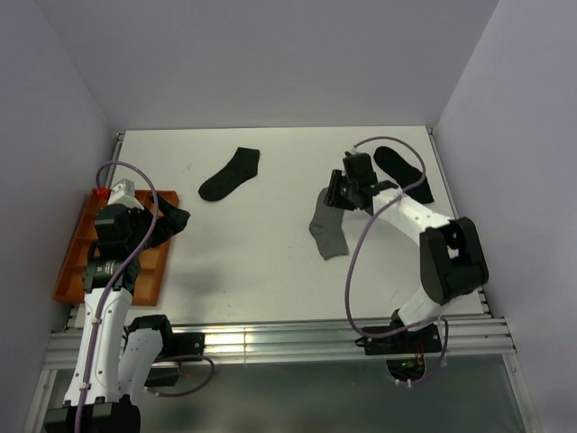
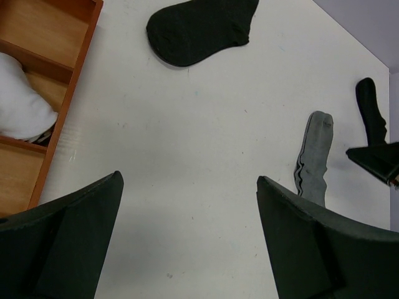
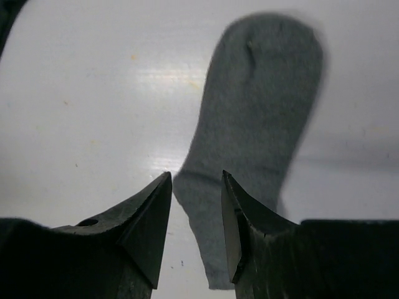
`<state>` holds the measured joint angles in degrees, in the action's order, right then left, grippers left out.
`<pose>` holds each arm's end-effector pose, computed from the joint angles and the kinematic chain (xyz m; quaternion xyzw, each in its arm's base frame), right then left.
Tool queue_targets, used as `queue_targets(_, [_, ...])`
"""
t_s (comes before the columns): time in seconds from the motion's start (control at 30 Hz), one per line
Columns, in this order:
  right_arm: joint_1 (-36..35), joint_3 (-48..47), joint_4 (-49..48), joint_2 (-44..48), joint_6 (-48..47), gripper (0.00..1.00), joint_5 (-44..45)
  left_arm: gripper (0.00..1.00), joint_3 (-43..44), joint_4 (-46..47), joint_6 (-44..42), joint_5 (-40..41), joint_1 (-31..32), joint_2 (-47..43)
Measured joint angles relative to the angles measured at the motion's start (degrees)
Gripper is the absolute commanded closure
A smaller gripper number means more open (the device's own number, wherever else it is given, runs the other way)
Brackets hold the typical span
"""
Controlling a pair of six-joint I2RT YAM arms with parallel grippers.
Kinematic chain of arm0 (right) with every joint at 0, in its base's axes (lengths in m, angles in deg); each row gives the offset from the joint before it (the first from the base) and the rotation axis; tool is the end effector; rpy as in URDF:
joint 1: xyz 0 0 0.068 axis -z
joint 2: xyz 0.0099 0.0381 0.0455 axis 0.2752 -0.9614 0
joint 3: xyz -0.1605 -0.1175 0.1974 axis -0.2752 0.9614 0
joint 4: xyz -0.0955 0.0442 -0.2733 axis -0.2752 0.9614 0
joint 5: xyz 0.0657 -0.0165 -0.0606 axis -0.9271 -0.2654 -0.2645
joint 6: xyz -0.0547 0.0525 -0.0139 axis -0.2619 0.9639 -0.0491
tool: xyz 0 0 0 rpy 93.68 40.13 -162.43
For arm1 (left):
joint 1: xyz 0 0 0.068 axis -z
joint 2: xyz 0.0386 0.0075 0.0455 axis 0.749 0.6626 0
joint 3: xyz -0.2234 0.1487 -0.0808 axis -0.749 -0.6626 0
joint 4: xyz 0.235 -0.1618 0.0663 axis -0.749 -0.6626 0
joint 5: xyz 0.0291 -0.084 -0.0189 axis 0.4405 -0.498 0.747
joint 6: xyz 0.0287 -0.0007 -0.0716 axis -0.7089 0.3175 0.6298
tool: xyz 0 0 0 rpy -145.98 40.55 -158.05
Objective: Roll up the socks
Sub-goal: Adjust the sock at the center of the board.
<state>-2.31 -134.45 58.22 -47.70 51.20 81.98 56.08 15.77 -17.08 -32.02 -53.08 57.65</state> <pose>0.3830 0.1327 0.1890 0.0488 0.9255 0.1799 0.3296 0.2144 0.0020 0.2845 -0.2095 0.8250 -0.2186 0.4772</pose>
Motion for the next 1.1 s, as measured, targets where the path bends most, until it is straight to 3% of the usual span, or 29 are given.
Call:
queue_targets(0.2, [-0.3, 14.1, 1.1, 5.7, 1.7, 0.56, 1.7, 0.06, 0.0, 0.0, 0.0, -0.4, -0.1, 0.0])
queue_targets(0.43, [-3.6, 19.0, 0.3, 6.5, 4.6, 0.57, 3.1, 0.06, 0.0, 0.0, 0.0, -0.4, -0.1, 0.0])
queue_targets(0.77, [-22.4, 18.4, -4.7, 4.1, 17.6, 0.58, 2.4, 0.06, 0.0, 0.0, 0.0, -0.4, -0.2, 0.0])
queue_targets(0.97, [-29.9, 10.8, -2.1, 0.7, 13.7, 0.56, 1.9, 0.06, 0.0, 0.0, 0.0, -0.4, -0.3, 0.0])
queue_targets(1.1, [-32.3, 9.4, -2.7, 2.1, 7.4, 0.44, 4.0, 0.06, 0.0, 0.0, 0.0, -0.4, -0.3, 0.0])
